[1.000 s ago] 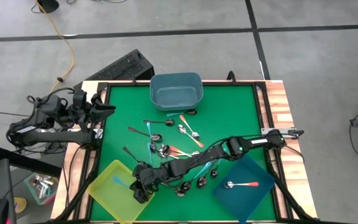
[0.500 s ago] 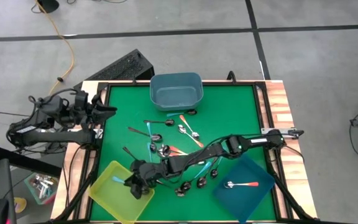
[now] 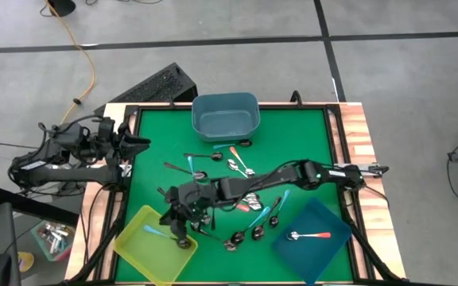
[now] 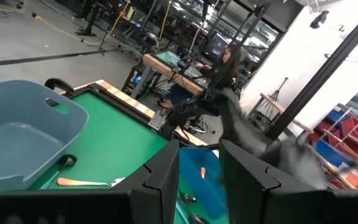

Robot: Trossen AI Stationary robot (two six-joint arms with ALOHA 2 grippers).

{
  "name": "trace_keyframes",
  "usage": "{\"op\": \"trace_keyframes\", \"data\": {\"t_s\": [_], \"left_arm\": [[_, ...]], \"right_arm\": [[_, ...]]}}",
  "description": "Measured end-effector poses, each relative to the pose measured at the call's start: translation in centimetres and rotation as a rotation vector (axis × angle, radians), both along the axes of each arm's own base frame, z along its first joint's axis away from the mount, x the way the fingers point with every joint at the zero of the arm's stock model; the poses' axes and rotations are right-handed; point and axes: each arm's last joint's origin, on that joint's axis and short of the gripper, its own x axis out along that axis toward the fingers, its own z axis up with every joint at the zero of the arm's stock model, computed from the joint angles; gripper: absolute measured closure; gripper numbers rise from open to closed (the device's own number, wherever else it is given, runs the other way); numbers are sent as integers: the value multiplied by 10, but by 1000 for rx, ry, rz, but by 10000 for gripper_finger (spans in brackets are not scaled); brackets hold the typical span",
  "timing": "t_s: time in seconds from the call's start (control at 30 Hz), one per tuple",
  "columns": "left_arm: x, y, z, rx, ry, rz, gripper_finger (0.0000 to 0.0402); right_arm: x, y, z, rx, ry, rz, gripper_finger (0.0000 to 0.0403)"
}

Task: Sort silverware by color (type)
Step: Put the black spoon into the light blue bin

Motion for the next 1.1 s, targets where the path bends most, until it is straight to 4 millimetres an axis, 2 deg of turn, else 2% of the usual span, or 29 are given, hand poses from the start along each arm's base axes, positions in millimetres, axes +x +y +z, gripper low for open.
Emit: {"op": "trace_keyframes", "data": {"t_s": [0.17, 0.3, 0.47, 0.57, 0.87, 1.0, 1.1], "left_arm": [[0, 0, -1, -5, 7, 0, 302], [1, 0, -3, -8, 31, 0, 302], [12, 1, -17, -39, 205, -23, 302], [24, 1, -27, -59, 335, -61, 302], [73, 4, -51, -23, 587, -199, 302], [94, 6, -64, 16, 684, -231, 302], [105, 5, -75, 55, 766, -345, 302]], "right_arm": [[-36, -10, 54, -109, 69, 10, 328], [-65, -19, 84, -225, 137, -34, 329], [-109, -26, 121, -321, 219, -70, 329], [-127, -27, 135, -360, 239, -86, 329], [-187, -15, 148, -560, 457, -88, 329], [-207, -7, 147, -636, 552, -88, 329], [-217, -2, 146, -672, 609, -56, 329]]}}
